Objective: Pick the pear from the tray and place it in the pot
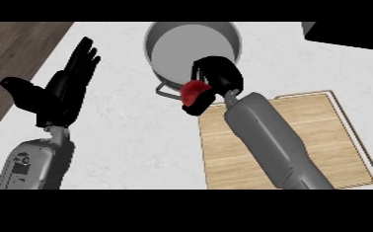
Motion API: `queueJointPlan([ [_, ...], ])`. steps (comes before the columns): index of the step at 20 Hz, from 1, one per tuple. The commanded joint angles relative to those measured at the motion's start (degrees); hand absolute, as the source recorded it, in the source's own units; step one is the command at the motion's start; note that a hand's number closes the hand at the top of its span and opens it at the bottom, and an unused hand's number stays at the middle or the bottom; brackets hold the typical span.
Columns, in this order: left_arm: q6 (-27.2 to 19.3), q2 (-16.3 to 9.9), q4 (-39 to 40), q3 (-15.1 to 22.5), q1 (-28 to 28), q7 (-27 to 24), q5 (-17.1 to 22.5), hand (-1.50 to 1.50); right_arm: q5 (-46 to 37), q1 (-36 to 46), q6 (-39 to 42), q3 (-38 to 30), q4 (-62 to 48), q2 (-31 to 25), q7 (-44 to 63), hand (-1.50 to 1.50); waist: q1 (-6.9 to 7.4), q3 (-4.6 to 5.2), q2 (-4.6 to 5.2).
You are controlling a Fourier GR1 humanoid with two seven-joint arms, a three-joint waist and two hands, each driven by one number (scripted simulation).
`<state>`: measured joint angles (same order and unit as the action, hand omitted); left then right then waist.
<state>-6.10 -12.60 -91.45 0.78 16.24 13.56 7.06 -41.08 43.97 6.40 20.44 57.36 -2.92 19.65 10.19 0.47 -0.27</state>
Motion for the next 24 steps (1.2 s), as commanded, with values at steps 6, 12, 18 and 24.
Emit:
queueJointPlan([
  [6,-1.0,0.6,2.0,0.5,1.7,0.1,-1.4,0.0,-5.1,13.7,-22.6,6.9,7.6,2.9,25.7,1.5,-0.92,-0.11,-0.86],
  [12,-1.5,0.3,2.5,-0.4,1.6,0.0,-1.5,0.0,-11.1,22.2,-32.9,13.8,6.1,2.9,45.1,1.5,-1.12,-0.08,-0.29],
  [18,-2.3,0.5,4.0,-1.8,3.2,-0.1,-1.2,0.0,-11.7,27.2,-37.1,18.5,2.8,2.9,56.8,1.5,-2.96,-0.19,0.6],
  [24,-1.0,-0.5,2.4,-2.7,0.5,-1.4,-0.3,0.0,-10.0,27.7,-42.1,17.8,-1.7,2.9,56.7,1.5,-3.85,-0.28,0.79],
])
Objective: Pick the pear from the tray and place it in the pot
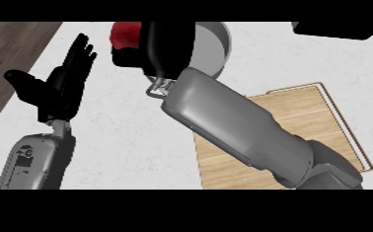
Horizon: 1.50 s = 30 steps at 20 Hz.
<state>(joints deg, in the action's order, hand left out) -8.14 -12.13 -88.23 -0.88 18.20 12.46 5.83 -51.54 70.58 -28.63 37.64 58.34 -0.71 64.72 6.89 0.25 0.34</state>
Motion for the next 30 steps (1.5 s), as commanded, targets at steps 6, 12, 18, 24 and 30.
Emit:
queueJointPlan([
  [6,-1.2,-0.2,-2.5,-0.3,0.4,2.3,-0.4,0.0,3.8,0.1,-15.8,-3.3,-6.5,0.7,5.0,1.5,-1.42,-0.23,0.53],
  [12,-1.5,0.1,-2.2,-1.2,-1.1,0.7,-0.3,0.0,-6.2,2.9,-5.8,2.8,-23.4,0.7,8.5,1.5,-2.5,-0.06,0.28],
  [18,0.8,-2.2,-3.2,-2.7,-0.9,2.0,1.2,0.0,-3.5,1.3,-9.9,2.8,-29.9,0.7,5.5,1.5,-1.74,-0.16,0.81],
  [24,0.7,-1.0,-0.6,-3.1,-0.3,-0.8,1.3,0.0,4.4,-2.8,-15.9,-3.1,-32.1,0.7,-0.6,1.5,-1.06,-0.2,1.66],
  [30,1.1,0.4,-3.2,-0.5,-4.4,-2.5,0.0,0.0,15.4,-7.4,-19.0,-9.4,-30.7,0.7,-15.4,-1.5,-0.22,-0.33,1.94],
])
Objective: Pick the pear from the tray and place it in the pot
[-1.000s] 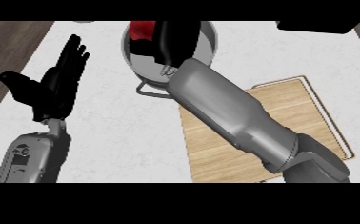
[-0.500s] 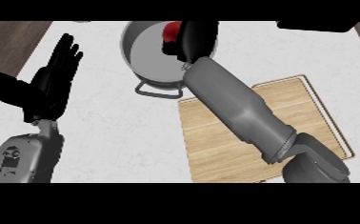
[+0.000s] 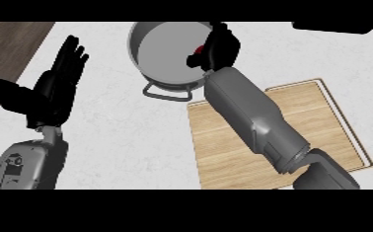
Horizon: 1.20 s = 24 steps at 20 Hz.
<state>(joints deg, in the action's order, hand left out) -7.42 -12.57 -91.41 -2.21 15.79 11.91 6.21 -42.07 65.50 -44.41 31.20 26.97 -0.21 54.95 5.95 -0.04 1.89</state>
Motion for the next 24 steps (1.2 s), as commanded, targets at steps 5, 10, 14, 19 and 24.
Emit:
queueJointPlan([
  [5,-0.1,-0.2,-1.2,-0.4,1.1,1.2,0.3,0.0,12.9,-4.2,-11.8,-6.1,8.0,0.2,-14.7,-1.5,0.3,-0.17,-0.04],
  [10,-0.8,0.1,1.0,-0.3,1.5,0.9,-0.8,0.0,19.0,-6.0,-19.1,-8.4,12.8,0.2,-23.1,-1.5,-1.09,-0.12,-0.28],
  [14,-1.9,0.5,-1.7,-0.5,-0.9,2.2,-0.9,0.0,25.5,-9.6,-19.3,-12.1,17.0,0.2,-32.6,-1.5,-2.55,-0.12,-0.97],
  [19,-0.9,-0.6,-0.7,-2.6,-1.5,1.5,-0.3,0.0,33.0,-14.6,-15.3,-15.4,19.2,0.2,-45.0,-1.5,-4.36,-0.03,-1.38],
  [24,-0.7,-0.1,-4.0,-2.6,-4.9,2.0,-1.0,0.0,33.5,-20.1,-8.7,-18.1,25.3,-1.1,-48.5,-1.5,-5.64,0.03,-1.86],
])
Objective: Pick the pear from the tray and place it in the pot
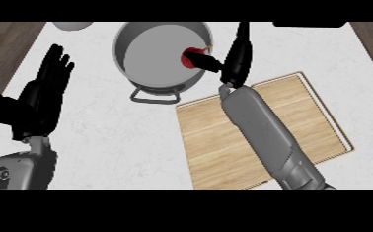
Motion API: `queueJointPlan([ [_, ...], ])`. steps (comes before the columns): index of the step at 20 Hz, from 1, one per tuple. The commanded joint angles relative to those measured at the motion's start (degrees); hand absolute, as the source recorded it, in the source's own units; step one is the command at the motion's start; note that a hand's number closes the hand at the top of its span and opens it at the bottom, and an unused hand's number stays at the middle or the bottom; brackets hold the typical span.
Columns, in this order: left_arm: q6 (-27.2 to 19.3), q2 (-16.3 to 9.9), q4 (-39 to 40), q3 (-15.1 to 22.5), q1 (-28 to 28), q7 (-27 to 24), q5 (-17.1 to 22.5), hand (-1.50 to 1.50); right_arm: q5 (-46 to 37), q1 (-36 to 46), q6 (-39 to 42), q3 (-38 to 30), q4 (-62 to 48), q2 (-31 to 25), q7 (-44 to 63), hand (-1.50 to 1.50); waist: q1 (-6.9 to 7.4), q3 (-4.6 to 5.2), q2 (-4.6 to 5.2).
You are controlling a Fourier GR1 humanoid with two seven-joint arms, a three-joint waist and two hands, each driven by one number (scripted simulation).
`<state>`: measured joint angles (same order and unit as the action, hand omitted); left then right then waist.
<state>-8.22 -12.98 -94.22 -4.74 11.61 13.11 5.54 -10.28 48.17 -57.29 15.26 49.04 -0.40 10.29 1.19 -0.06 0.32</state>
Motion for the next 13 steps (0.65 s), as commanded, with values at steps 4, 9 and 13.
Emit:
queueJointPlan([
  [4,-0.7,1.3,3.7,-1.2,1.0,-2.5,-1.0,0.0,1.6,-13.1,7.7,0.5,13.5,-3.4,-3.4,-1.5,-1.9,0.06,-0.46],
  [9,-1.4,2.1,0.3,0.7,0.2,0.3,-3.5,0.0,-3.0,-14.2,10.4,0.4,16.3,-4.7,1.0,-1.5,-1.33,0.06,-0.38],
  [13,3.4,-1.9,0.9,-5.5,0.3,0.4,1.9,0.0,-1.4,-20.7,14.2,-1.7,23.0,-7.2,-0.5,-1.5,-1.41,0.07,-0.38],
])
